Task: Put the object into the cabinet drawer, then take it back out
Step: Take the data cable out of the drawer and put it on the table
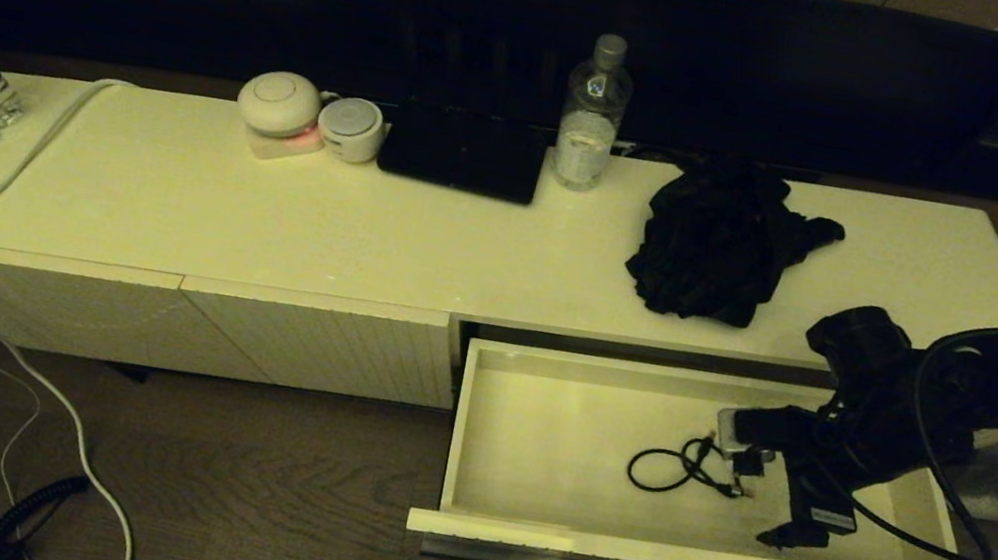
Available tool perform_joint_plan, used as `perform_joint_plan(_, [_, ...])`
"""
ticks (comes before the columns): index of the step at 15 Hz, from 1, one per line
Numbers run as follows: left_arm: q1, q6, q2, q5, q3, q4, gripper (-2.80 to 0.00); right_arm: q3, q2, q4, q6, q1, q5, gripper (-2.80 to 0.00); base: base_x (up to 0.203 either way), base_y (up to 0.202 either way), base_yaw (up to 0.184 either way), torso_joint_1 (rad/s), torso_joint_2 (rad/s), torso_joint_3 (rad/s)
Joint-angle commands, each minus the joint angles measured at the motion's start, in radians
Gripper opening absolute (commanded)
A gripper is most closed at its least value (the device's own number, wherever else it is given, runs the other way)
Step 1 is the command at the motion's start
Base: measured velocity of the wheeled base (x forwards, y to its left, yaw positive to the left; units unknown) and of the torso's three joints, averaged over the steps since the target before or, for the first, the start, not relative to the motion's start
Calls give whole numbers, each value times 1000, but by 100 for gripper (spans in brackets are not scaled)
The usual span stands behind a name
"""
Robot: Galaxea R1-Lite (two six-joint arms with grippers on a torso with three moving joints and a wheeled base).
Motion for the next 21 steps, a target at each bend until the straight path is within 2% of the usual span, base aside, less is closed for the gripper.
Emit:
perform_joint_plan(1, [1,-1,-2,0,0,0,-280,6,21,2,-9,5,1,0,0,0,0,0,0,0])
perform_joint_plan(21, [1,-1,-2,0,0,0,-280,-120,103,-4,-4,-17,4,0,0,0,0,0,0,0])
